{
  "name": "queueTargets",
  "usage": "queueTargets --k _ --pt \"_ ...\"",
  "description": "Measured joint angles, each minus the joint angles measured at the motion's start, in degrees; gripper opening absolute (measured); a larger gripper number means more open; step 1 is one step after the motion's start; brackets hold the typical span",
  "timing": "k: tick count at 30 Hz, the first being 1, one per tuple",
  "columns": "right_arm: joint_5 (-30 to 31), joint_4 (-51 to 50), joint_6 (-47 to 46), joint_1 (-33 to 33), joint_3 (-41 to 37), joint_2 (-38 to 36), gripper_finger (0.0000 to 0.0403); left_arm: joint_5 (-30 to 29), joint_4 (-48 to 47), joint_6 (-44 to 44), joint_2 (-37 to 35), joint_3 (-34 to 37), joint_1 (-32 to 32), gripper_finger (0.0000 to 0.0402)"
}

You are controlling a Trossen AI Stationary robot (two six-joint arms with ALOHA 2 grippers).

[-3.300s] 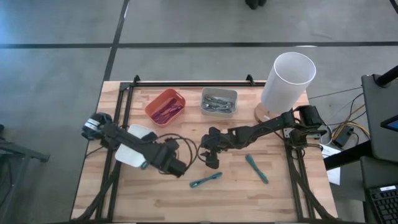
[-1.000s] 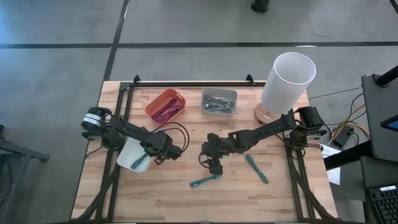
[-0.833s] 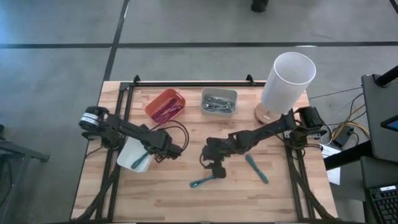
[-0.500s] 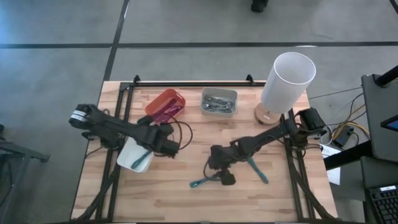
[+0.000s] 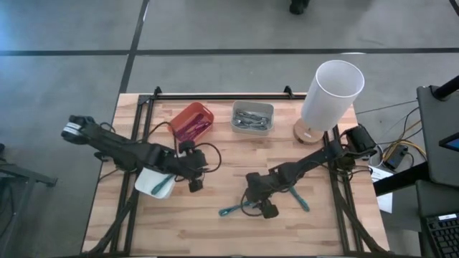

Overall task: Pick & Place USB Port
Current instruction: Put the left blue USB cable into the white bin

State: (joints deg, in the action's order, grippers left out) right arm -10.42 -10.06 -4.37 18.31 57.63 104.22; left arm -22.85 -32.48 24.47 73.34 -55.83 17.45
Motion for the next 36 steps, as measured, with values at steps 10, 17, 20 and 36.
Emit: queueTargets --k 10,17,20,36 --pt "4.4 1.9 0.6 -0.1 -2.1 0.0 0.0174 3.9 26.2 -2.2 -1.0 14.8 -0.1 0.0090" --pt "4.4 2.1 -0.8 0.0 -3.8 0.0 0.0142 4.4 28.2 -3.1 -1.0 15.8 -0.1 0.0090" --pt "4.4 2.1 1.3 0.0 -4.4 0.0 0.0128 4.4 28.4 -4.5 -1.0 15.4 -0.1 0.0090" --pt "4.5 6.0 6.3 0.0 -4.4 0.0 0.0029 4.4 28.4 -3.9 -1.0 15.3 -0.1 0.0090"
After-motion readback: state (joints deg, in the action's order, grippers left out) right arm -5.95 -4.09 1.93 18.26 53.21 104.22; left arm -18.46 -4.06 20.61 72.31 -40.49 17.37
